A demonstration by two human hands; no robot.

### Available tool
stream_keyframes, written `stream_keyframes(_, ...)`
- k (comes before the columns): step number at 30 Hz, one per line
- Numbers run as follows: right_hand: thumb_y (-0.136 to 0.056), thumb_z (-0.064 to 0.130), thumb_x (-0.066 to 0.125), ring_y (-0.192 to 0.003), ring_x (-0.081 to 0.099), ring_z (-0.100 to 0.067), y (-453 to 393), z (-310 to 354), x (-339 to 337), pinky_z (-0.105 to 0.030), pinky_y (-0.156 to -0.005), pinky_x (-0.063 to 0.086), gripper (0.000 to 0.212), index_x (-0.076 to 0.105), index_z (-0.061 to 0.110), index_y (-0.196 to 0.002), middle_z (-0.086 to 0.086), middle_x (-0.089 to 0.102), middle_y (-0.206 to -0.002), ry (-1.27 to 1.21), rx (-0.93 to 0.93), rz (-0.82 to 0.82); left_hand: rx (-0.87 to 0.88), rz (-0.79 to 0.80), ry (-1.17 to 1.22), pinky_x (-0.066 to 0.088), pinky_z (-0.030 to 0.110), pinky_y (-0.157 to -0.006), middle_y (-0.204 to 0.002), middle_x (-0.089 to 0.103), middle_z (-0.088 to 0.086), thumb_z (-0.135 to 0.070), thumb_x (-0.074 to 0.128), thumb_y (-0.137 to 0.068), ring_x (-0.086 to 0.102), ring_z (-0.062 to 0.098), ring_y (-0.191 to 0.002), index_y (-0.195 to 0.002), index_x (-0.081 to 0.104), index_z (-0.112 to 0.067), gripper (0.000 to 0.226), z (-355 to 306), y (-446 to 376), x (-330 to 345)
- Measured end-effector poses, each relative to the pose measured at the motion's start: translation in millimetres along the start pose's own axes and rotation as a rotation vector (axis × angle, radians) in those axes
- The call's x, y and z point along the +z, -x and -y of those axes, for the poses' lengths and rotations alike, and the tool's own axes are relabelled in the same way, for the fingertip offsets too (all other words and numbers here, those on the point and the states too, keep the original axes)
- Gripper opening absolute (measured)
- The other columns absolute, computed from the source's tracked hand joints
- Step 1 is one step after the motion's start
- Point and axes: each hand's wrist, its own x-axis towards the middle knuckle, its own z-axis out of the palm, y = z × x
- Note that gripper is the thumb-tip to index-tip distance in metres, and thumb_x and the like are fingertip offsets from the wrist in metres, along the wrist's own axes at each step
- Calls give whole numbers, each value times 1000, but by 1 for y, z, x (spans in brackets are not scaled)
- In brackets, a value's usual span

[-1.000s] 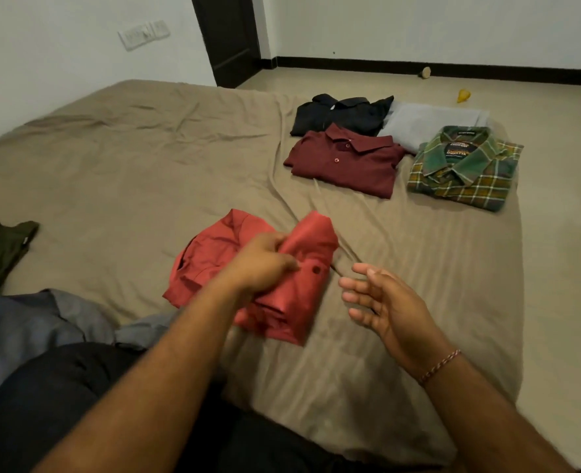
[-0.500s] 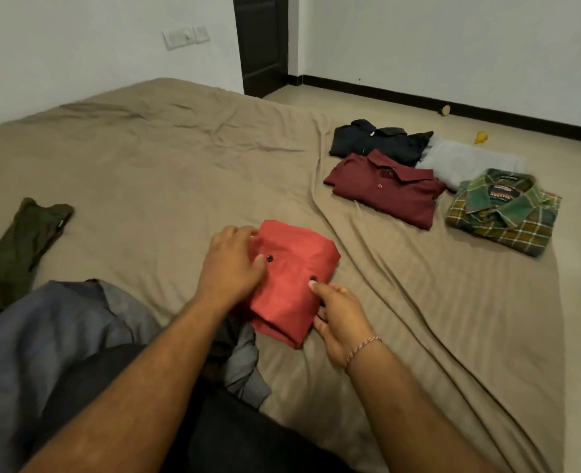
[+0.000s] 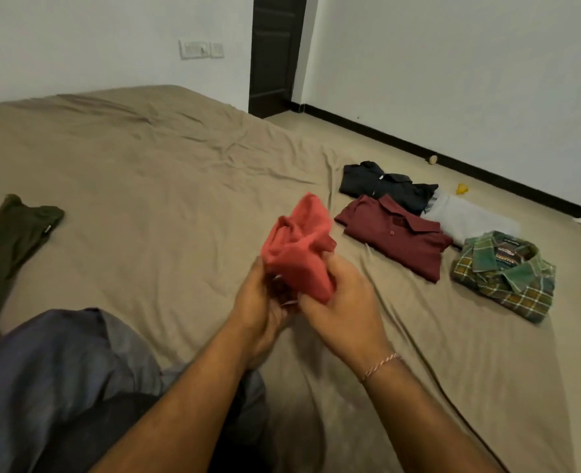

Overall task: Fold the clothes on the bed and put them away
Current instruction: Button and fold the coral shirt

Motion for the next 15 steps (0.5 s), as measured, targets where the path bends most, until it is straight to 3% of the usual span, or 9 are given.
stream_keyframes(2, -77, 27, 66, -118, 59, -17, 3, -6, 1, -38, -103, 48, 30, 61, 22, -106, 3, 66, -121, 325, -201, 72, -64, 34, 139, 51, 52, -105, -134, 68, 20, -59, 37, -104, 67, 36, -120, -133, 67, -17, 58, -12, -6, -6)
stream_keyframes(4, -78, 33, 63, -144, 41, -23, 16, -18, 10, -54, -121, 29, 49, 57, 21, -125, -2, 54, -146, 500, -183, 253, -178, 42, 136, 51, 50, -106, -134, 67, 24, -62, 41, -101, 69, 36, -117, -138, 65, -9, 68, -20, -9, -15)
stream_keyframes(7, -81, 38, 62, -155, 22, -24, 39, -38, 25, -62, -124, 13, 54, 52, 21, -132, -1, 40, -159, 541, -117, 552, -263, 42, -160, 53, 47, -101, -123, 72, 25, -52, 51, -102, 74, 34, -104, -119, 77, -4, 58, -21, -9, -30)
stream_keyframes(9, -83, 40, 65, -158, 10, -19, 52, -47, 31, -60, -126, 6, 50, 50, 23, -128, 3, 29, -166, 476, -90, 659, -267, 60, -311, 56, 48, -98, -119, 73, 25, -45, 71, -92, 75, 34, -99, -117, 76, -2, 50, -22, -5, -36)
stream_keyframes(11, -84, 44, 67, -158, 11, -15, 60, -56, 33, -56, -126, 8, 46, 53, 26, -125, 7, 31, -164, 382, -80, 636, -165, 112, -471, 59, 45, -94, -119, 74, 23, -34, 93, -71, 75, 33, -102, -123, 71, -4, 63, -20, -7, -43)
stream_keyframes(15, -87, 45, 65, -144, 42, -12, 55, -66, 28, -40, -120, 34, 34, 64, 25, -114, 6, 57, -140, 161, -82, 466, -39, 211, -640, 58, 41, -96, -124, 74, 16, -7, 92, -68, 71, 33, -116, -133, 60, -12, 72, -14, -7, -42)
